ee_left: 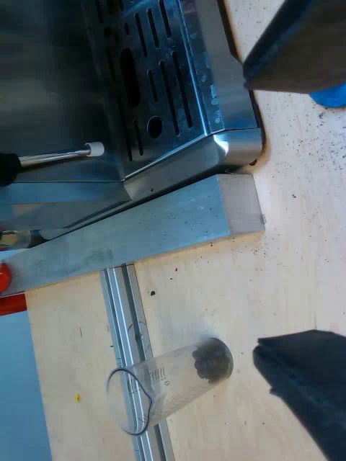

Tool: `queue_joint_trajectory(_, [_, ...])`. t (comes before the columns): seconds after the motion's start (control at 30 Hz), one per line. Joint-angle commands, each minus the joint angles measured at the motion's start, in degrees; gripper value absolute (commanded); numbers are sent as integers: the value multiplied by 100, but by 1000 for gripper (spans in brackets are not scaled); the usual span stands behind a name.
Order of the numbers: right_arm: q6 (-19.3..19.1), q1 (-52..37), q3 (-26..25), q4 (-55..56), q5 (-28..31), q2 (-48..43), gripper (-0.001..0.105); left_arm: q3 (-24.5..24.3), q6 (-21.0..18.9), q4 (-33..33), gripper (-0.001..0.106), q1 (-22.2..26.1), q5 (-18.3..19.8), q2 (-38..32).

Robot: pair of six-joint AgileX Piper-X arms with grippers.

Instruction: Pour the beans into the coffee machine

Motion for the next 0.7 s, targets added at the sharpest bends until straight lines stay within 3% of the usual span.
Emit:
queue_joint_trajectory(0.03, [50, -17, -231, -23, -26, -45, 78, -162, -63, 188, 70, -14, -67, -728])
queue_joint_trajectory(0.3, [183, 90, -684, -27, -416, 446, 78, -612, -137, 245, 70, -14, -67, -513])
queue_joint_trajectory(0.43, [131, 506, -1005, -27, -704, 790, 78, -935, -213, 311, 77, -14, -174, -235])
queue_joint_trajectory(0.7, [-66, 1325, -1367, -70, -1482, 1347, 78, -999, -213, 310, 79, -14, -205, 5])
